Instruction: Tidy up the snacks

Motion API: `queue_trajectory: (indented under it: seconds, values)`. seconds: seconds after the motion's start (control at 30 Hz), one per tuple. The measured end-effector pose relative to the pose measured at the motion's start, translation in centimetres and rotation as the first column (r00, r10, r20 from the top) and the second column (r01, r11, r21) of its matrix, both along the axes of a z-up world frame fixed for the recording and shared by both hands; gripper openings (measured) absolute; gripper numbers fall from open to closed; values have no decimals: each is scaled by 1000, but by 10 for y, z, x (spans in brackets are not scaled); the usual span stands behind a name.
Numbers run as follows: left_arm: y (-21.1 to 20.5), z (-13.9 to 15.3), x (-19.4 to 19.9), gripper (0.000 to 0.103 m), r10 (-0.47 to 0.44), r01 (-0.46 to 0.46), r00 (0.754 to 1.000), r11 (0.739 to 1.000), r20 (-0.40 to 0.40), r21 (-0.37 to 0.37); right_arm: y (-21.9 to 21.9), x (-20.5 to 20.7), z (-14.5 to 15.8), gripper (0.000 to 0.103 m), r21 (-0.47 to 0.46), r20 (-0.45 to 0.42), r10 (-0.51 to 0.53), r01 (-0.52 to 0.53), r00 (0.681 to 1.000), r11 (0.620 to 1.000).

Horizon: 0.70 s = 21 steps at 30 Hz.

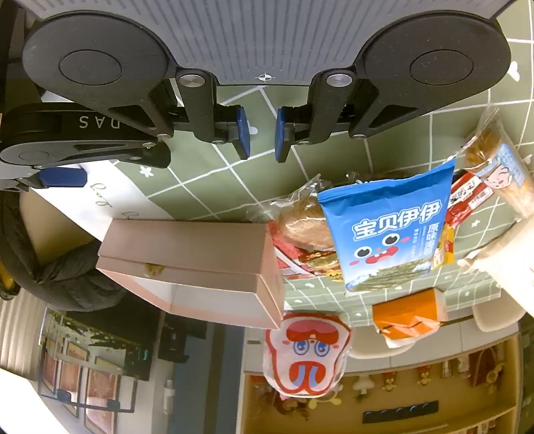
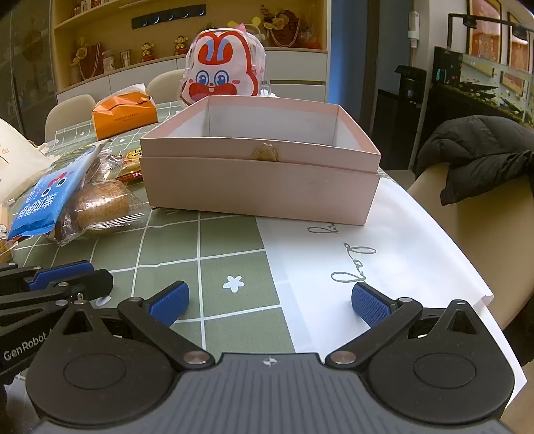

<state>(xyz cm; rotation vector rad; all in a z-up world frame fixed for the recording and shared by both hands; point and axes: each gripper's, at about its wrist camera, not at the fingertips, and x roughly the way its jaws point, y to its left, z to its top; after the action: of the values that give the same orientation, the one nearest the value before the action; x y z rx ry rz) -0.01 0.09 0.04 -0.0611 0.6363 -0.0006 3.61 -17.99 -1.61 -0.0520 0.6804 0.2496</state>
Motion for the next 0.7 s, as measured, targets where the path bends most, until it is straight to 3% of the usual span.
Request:
queue_trajectory:
  seconds: [0.7]
  values:
    - [0, 0, 0, 23, 0, 0, 1000, 1000, 0, -3, -1, -2, 0, 103, 0, 0, 0, 0, 1000, 1000]
